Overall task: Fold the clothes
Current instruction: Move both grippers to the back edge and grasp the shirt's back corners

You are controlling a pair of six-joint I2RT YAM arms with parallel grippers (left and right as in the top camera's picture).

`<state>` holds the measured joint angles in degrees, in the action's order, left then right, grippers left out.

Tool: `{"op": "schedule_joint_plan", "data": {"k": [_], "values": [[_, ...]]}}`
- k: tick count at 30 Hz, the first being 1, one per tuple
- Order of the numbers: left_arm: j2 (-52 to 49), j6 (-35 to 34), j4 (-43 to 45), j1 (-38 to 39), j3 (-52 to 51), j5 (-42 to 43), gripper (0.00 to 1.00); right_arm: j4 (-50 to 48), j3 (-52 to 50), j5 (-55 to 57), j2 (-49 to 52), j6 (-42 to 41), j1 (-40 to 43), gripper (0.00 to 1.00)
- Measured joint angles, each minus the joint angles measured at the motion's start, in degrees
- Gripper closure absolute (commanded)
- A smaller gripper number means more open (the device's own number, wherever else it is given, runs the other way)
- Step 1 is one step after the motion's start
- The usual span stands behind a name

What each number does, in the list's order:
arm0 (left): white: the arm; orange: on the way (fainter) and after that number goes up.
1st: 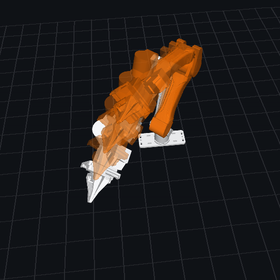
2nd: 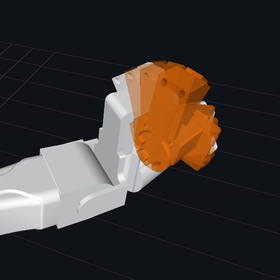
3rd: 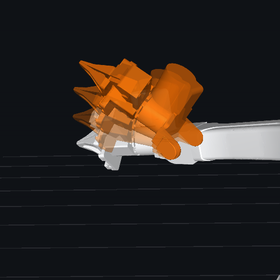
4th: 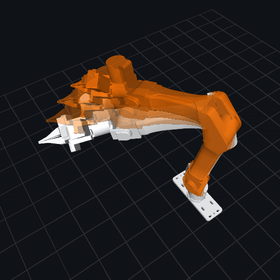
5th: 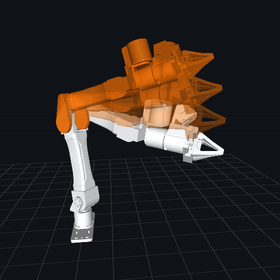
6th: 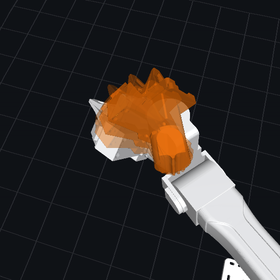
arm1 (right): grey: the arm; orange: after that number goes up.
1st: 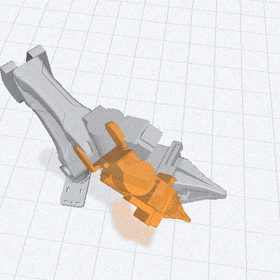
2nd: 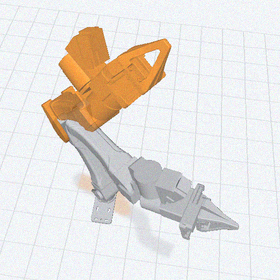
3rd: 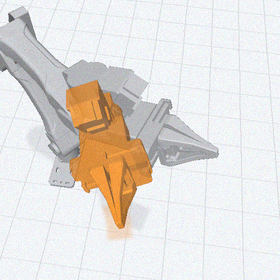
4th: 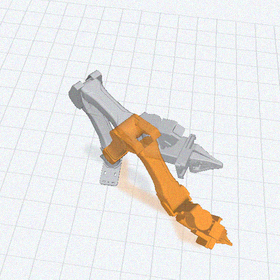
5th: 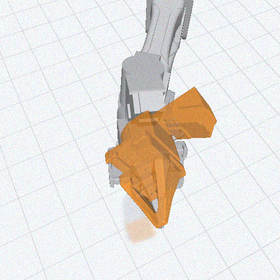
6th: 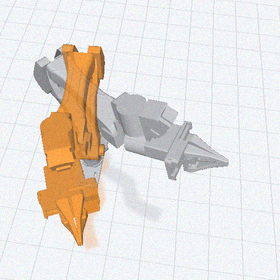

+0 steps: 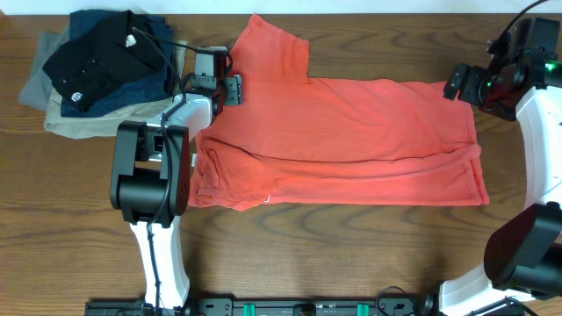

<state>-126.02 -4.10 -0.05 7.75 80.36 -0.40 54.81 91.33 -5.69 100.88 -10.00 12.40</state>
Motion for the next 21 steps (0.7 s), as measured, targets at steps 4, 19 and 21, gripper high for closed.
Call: {"op": "schedule_joint_plan", "data": {"k": [4,19,21], "values": [[0.0,0.13,-1.16,-0.09,0.2,-0.42,0.59,0.0,0.0,0.13,0.0,0.02,0.0,0.03],[2.4,-0.15,-9.29,-0.02,0.55,0.0,0.94,-5.88,0.0,3.56,0.04,0.04,0.02,0.04],[4.0,-0.2,-11.93,-0.02,0.31,0.02,0.94,-8.15,0.0,4.72,0.61,0.5,0.02,0.03]]}}
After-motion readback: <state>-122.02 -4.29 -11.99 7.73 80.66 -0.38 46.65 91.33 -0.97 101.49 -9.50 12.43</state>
